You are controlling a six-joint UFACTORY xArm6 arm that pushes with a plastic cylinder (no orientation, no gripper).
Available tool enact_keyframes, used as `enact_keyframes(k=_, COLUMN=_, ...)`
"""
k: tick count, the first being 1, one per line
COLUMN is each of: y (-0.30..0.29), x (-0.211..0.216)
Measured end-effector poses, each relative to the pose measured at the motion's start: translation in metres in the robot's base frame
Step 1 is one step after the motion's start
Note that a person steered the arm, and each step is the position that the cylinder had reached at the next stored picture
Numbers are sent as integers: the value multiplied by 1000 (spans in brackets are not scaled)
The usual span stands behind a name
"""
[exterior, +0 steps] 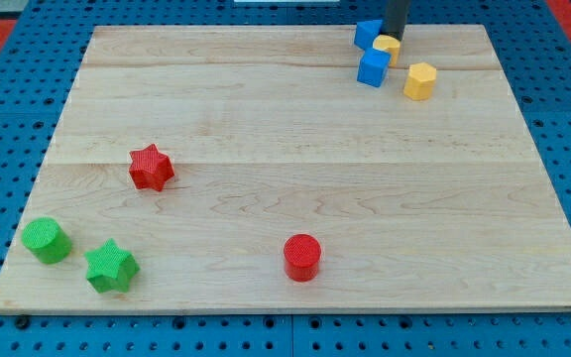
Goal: Place the blue cube to the bottom left side of the yellow heart
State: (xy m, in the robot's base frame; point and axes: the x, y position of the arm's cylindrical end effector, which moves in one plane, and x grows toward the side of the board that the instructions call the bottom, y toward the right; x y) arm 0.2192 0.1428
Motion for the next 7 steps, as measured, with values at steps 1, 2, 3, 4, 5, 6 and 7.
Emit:
enact_keyframes(k=1, y=-9, x=1)
enact_keyframes(k=2, y=-10, x=1)
enact_keyframes(k=3, y=-10, x=1)
enact_keyframes(k=4, y=-2, x=8)
enact_keyframes(k=5, y=7, x=10)
enact_keyframes(k=6, y=5, x=27)
enact_keyframes(k=7, y=-3, x=33)
